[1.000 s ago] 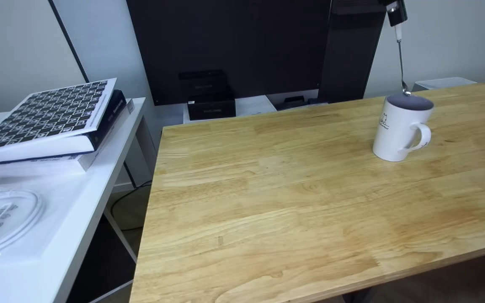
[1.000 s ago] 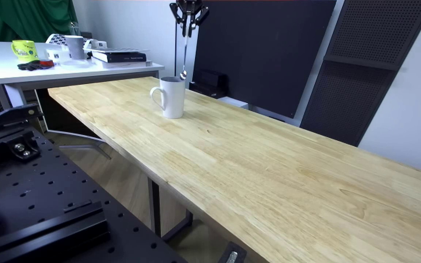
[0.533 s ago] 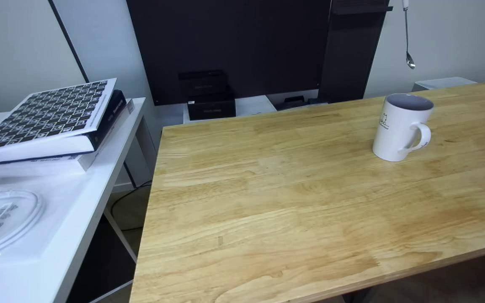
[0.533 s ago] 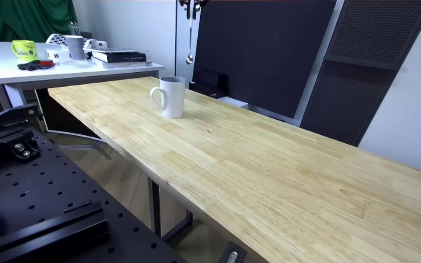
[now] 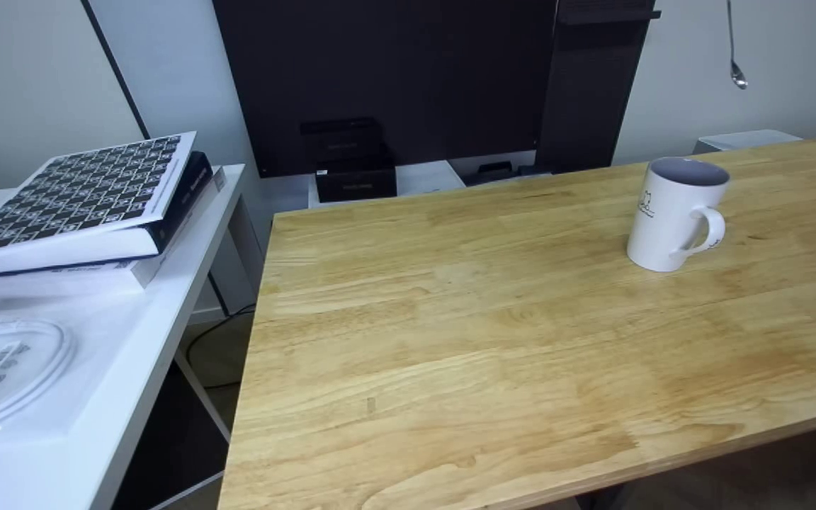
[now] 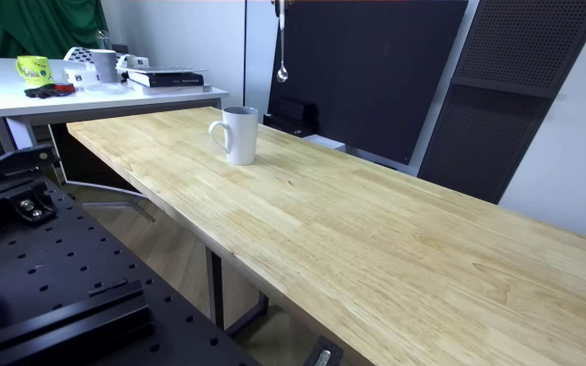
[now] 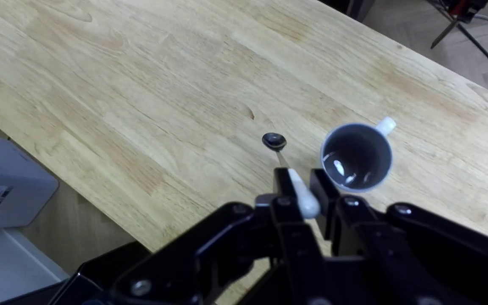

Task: Remove the spoon from the mug and put it on the table

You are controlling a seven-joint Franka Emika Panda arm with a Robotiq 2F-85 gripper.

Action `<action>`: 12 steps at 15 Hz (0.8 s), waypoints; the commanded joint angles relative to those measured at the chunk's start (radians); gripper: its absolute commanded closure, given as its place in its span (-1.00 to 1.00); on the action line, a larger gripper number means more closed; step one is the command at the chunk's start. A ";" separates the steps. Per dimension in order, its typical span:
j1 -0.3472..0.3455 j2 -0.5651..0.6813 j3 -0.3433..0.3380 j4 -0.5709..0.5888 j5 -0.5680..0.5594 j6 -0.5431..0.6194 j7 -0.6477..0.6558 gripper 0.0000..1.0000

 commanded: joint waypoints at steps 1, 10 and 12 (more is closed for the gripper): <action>-0.006 -0.066 -0.024 -0.137 -0.040 -0.016 0.010 0.92; -0.113 -0.188 -0.027 -0.495 -0.030 0.101 0.034 0.92; -0.150 -0.210 -0.027 -0.562 -0.019 0.168 0.022 0.92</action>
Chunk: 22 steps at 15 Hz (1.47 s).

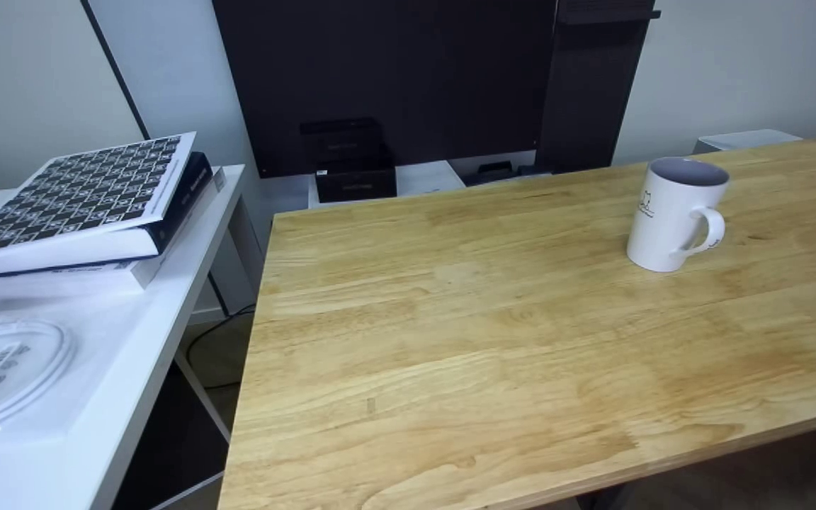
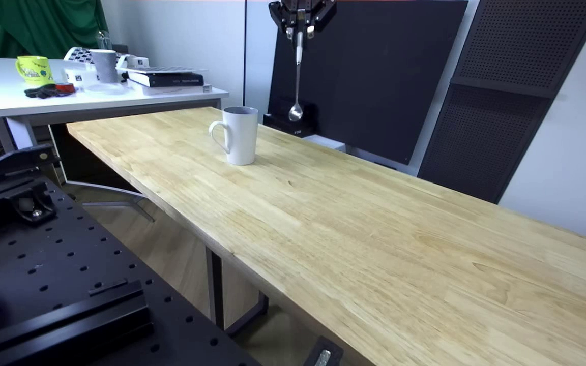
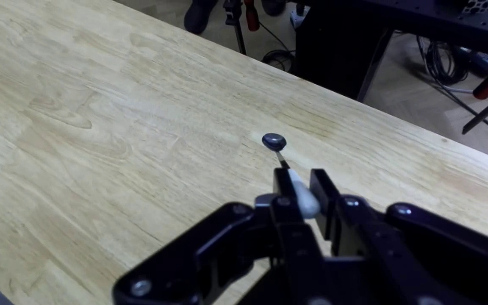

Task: Remove the spoon from the mug and put it on the table

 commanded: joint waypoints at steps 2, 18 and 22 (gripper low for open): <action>-0.089 -0.087 0.008 -0.175 0.041 0.145 0.008 0.92; -0.263 0.012 -0.002 -0.126 0.292 0.149 -0.135 0.92; -0.271 0.063 -0.008 -0.076 0.294 0.123 -0.135 0.92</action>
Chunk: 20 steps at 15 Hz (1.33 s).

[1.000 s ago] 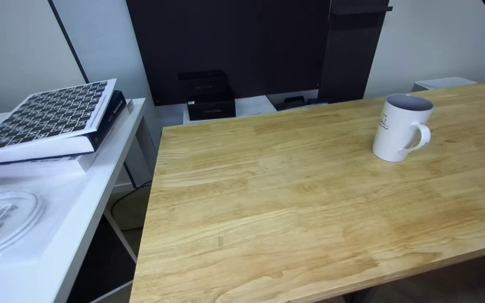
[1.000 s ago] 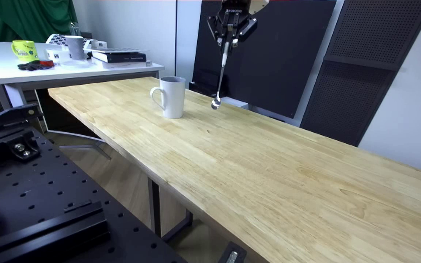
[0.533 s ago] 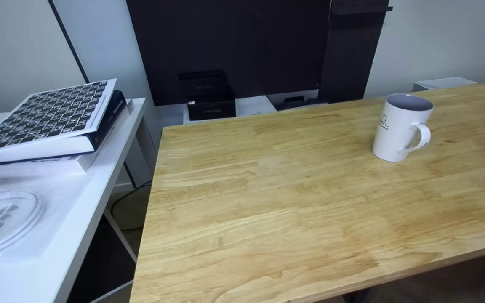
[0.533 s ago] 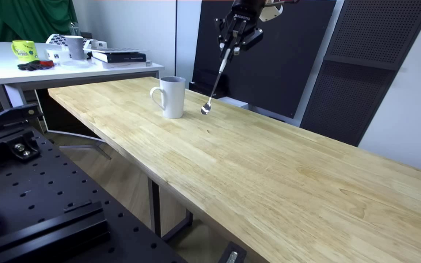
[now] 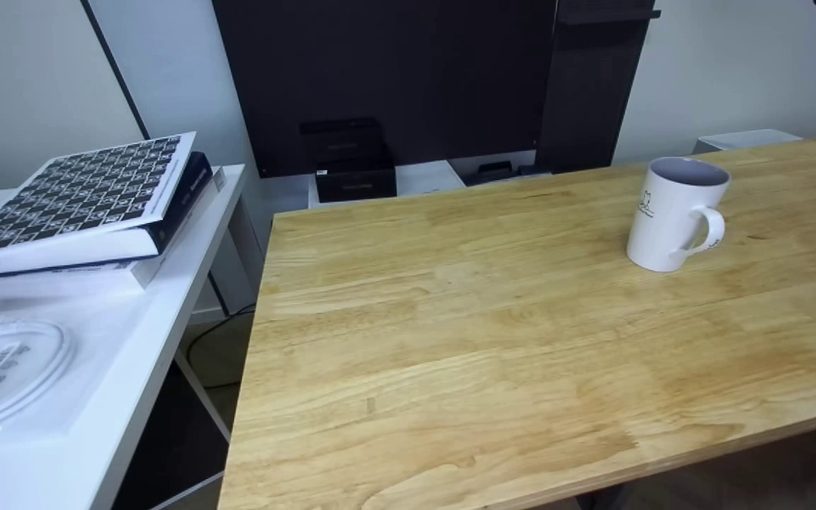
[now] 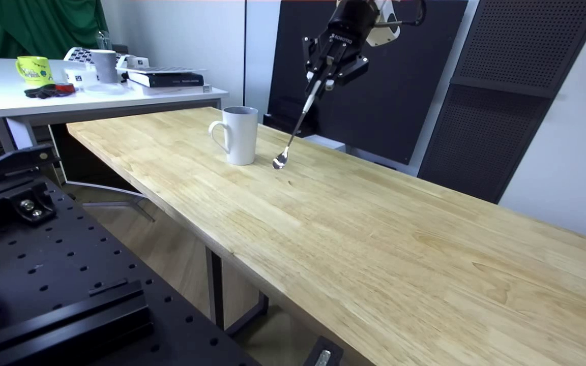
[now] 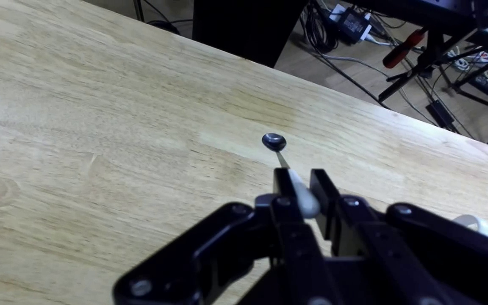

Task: Remove the spoon from the mug and put it on the table

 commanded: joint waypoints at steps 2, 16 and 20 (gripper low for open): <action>-0.016 0.074 -0.007 0.102 0.017 -0.053 0.002 0.92; -0.072 0.286 -0.021 0.328 0.026 -0.110 0.011 0.92; -0.080 0.340 -0.023 0.395 0.031 -0.140 0.015 0.92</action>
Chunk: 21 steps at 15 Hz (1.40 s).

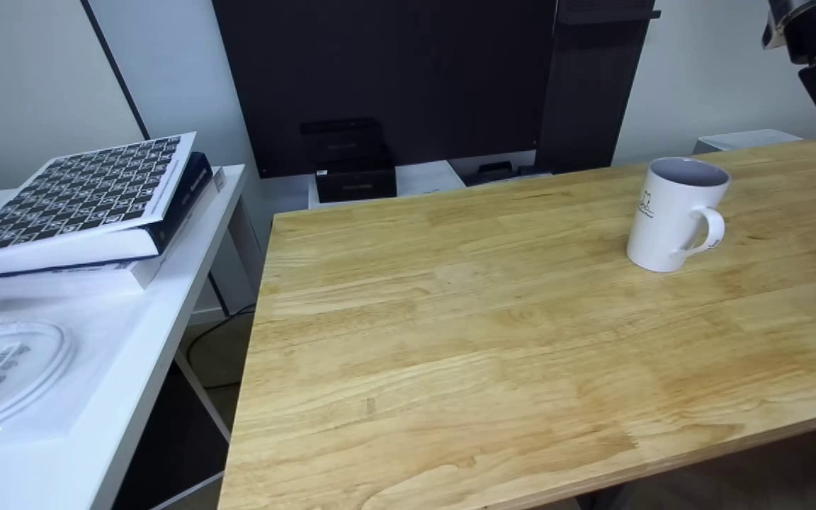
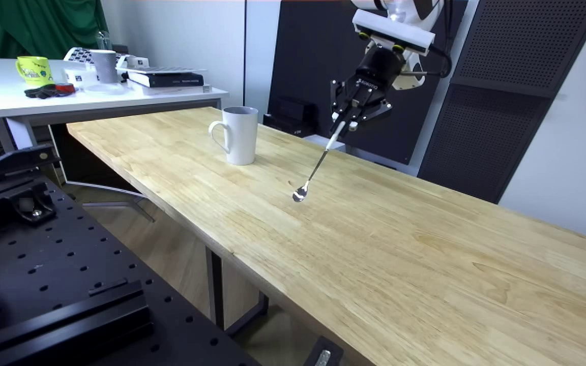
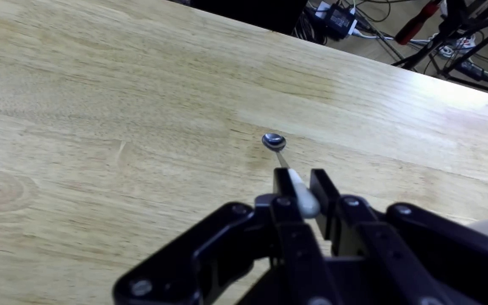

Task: Remove the spoon from the mug and put it on the table

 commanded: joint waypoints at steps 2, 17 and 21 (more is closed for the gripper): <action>-0.012 0.090 -0.003 0.137 0.015 -0.073 0.018 0.92; 0.010 0.275 -0.047 0.354 -0.062 -0.079 0.038 0.92; 0.040 0.255 -0.062 0.327 -0.105 0.051 0.055 0.92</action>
